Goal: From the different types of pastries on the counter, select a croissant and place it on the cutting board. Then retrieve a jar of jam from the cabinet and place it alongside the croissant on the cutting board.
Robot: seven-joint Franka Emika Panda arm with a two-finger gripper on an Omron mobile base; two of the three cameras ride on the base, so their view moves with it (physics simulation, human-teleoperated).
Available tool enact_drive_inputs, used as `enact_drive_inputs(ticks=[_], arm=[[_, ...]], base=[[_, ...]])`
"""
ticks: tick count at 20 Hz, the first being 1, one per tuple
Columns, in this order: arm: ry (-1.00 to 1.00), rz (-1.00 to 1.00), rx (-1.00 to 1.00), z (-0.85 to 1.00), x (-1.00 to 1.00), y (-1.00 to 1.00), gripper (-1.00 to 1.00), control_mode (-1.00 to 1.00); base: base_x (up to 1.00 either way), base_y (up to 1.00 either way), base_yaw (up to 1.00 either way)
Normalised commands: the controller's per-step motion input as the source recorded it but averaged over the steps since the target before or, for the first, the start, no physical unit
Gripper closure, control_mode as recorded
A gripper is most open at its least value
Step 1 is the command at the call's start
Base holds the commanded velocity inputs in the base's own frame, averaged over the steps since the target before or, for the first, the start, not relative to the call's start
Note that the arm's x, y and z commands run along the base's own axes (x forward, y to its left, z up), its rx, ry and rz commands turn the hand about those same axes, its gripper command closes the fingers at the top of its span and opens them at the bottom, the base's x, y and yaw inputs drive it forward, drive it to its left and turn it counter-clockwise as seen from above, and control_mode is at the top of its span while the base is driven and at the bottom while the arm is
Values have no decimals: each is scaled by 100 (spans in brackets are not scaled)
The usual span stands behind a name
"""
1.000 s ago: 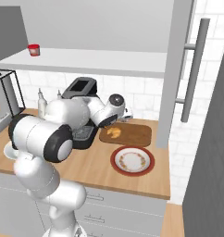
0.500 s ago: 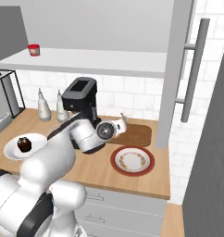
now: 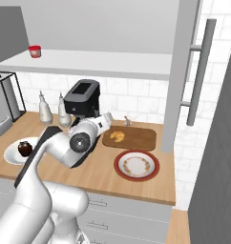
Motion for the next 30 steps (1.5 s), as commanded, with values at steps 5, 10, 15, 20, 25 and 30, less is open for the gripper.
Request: enact_drive_inputs(ticks=[5, 10, 15, 20, 25, 30], arm=[[-2, 0, 0, 88, -32, 54, -100, -100], [0, 0, 0, 95, -17, 50, -100, -100], [0, 0, 0, 84, -21, 46, -100, -100], [0, 0, 0, 81, -27, 39, -100, -100], [6, 0, 0, 51, -4, 39, -100, -100], [2, 0, 2, 0, 2, 28, -100, -100]], base=[[0, 0, 0], [0, 0, 0], [0, 0, 0], [0, 0, 0], [0, 0, 0], [0, 0, 0]])
